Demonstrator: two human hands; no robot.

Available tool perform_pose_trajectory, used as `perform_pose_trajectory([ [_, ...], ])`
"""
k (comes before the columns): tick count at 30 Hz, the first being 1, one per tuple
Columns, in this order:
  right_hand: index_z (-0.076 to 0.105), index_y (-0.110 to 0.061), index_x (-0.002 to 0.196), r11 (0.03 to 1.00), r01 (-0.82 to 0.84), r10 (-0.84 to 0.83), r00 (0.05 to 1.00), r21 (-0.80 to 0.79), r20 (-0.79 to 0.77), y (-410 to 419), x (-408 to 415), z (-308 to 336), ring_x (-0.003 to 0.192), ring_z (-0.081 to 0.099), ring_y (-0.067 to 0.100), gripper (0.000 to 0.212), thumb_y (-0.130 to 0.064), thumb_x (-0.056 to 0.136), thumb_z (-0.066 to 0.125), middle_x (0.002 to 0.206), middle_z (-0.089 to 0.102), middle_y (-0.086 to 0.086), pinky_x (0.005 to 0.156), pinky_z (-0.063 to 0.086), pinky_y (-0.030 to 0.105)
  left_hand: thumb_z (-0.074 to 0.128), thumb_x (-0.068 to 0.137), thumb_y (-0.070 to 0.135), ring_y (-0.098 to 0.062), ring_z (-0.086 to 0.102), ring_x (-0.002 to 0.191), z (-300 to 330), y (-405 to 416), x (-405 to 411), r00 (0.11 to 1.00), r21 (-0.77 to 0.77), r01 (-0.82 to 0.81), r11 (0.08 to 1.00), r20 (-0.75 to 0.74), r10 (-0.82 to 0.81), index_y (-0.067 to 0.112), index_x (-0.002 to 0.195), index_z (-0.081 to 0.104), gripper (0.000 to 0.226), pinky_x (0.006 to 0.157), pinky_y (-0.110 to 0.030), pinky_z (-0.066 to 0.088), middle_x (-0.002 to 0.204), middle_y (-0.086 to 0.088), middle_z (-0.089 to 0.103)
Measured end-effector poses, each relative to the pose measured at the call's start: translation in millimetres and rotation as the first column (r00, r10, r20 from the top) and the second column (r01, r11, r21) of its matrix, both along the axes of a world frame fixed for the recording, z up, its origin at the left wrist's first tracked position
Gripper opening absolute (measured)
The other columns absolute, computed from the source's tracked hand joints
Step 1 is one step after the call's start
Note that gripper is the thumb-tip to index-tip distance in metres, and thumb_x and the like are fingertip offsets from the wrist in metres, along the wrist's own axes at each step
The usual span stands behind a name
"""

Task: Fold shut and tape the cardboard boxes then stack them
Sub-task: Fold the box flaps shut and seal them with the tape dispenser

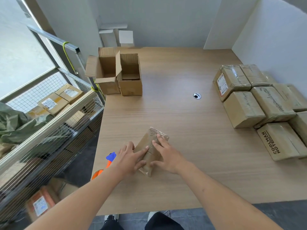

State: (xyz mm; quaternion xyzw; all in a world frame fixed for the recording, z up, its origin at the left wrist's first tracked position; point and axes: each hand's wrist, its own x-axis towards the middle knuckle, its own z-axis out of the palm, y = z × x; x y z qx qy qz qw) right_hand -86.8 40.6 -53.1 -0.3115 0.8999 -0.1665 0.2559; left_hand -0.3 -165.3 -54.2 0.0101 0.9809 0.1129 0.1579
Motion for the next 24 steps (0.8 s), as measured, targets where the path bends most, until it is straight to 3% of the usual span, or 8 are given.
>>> perform_pose_trajectory([
  [3, 0.011, -0.026, 0.164, 1.000, -0.020, 0.020, 0.999, 0.009, 0.046, -1.0, -5.8, -3.5, 0.154, -0.018, 0.008, 0.096, -0.044, 0.092, 0.072, 0.169, -0.020, -0.008, 0.126, 0.020, 0.042, 0.047, 0.099, 0.064, -0.029, 0.034, 0.135, 1.4, -3.6, -0.7, 0.995, 0.000, 0.091, 0.996, -0.042, -0.091, 0.043, 0.160, 0.022, 0.070, 0.114, -0.037, 0.032, 0.153, -0.008, 0.020],
  [5, 0.013, -0.024, 0.163, 0.999, -0.020, 0.023, 0.997, -0.028, 0.077, -5.4, -11.3, -5.9, 0.155, -0.017, 0.010, 0.096, -0.036, 0.091, 0.075, 0.169, -0.018, -0.006, 0.126, 0.019, 0.043, 0.052, 0.098, 0.061, -0.030, 0.024, 0.146, 3.5, -5.6, -1.1, 0.980, 0.006, 0.167, 0.986, -0.114, -0.165, 0.035, 0.159, 0.032, 0.070, 0.119, -0.039, 0.029, 0.163, -0.008, 0.015],
  [8, 0.018, -0.019, 0.163, 0.997, -0.031, 0.038, 0.993, -0.067, 0.109, -10.5, -21.3, -8.8, 0.156, -0.014, 0.016, 0.096, -0.027, 0.089, 0.078, 0.170, -0.015, -0.001, 0.128, 0.013, 0.040, 0.062, 0.096, 0.055, -0.028, 0.022, 0.154, 1.8, -5.4, 0.0, 0.964, 0.096, 0.239, 0.966, -0.147, -0.224, 0.024, 0.152, 0.048, 0.066, 0.122, -0.040, 0.030, 0.167, -0.006, 0.022],
  [12, 0.022, -0.012, 0.161, 0.992, -0.046, 0.058, 0.993, -0.118, 0.105, -12.9, -28.6, -12.7, 0.157, -0.011, 0.021, 0.097, -0.020, 0.086, 0.082, 0.170, -0.009, 0.005, 0.128, 0.006, 0.034, 0.070, 0.092, 0.049, -0.024, 0.021, 0.156, -7.9, 1.4, 4.5, 0.978, 0.205, 0.163, 0.965, -0.163, -0.131, 0.016, 0.149, 0.053, 0.068, 0.126, -0.037, 0.024, 0.168, -0.003, 0.021],
  [19, 0.048, -0.016, 0.151, 0.959, 0.071, -0.065, 0.997, -0.274, 0.029, 6.3, -10.7, -7.5, 0.155, 0.019, 0.011, 0.103, -0.034, 0.062, 0.096, 0.166, 0.029, -0.003, 0.124, 0.023, 0.031, 0.080, 0.088, 0.031, -0.024, 0.020, 0.155, -11.5, 6.1, 8.4, 0.976, 0.294, 0.123, 0.948, -0.209, -0.062, 0.011, 0.145, 0.057, 0.065, 0.125, -0.037, 0.025, 0.166, -0.004, 0.026],
  [22, 0.040, -0.021, 0.156, 0.968, 0.048, -0.045, 0.999, -0.246, 0.018, 10.4, 4.0, -8.2, 0.156, 0.011, 0.007, 0.117, -0.048, 0.057, 0.095, 0.167, 0.025, -0.008, 0.124, 0.021, 0.030, 0.082, 0.086, 0.029, -0.026, 0.021, 0.155, -9.8, 9.9, 9.1, 0.975, 0.295, 0.116, 0.948, -0.215, -0.052, 0.010, 0.144, 0.058, 0.066, 0.126, -0.036, 0.021, 0.165, -0.006, 0.029],
  [24, 0.035, -0.023, 0.158, 0.979, 0.012, -0.023, 0.998, -0.202, -0.050, 7.3, 9.3, -9.0, 0.157, 0.009, 0.013, 0.125, -0.059, 0.053, 0.092, 0.168, 0.022, -0.004, 0.124, 0.020, 0.035, 0.084, 0.084, 0.028, -0.027, 0.023, 0.154, -8.6, 10.9, 9.5, 0.975, 0.311, 0.100, 0.945, -0.222, -0.030, 0.009, 0.143, 0.059, 0.067, 0.125, -0.032, 0.017, 0.164, -0.008, 0.031],
])
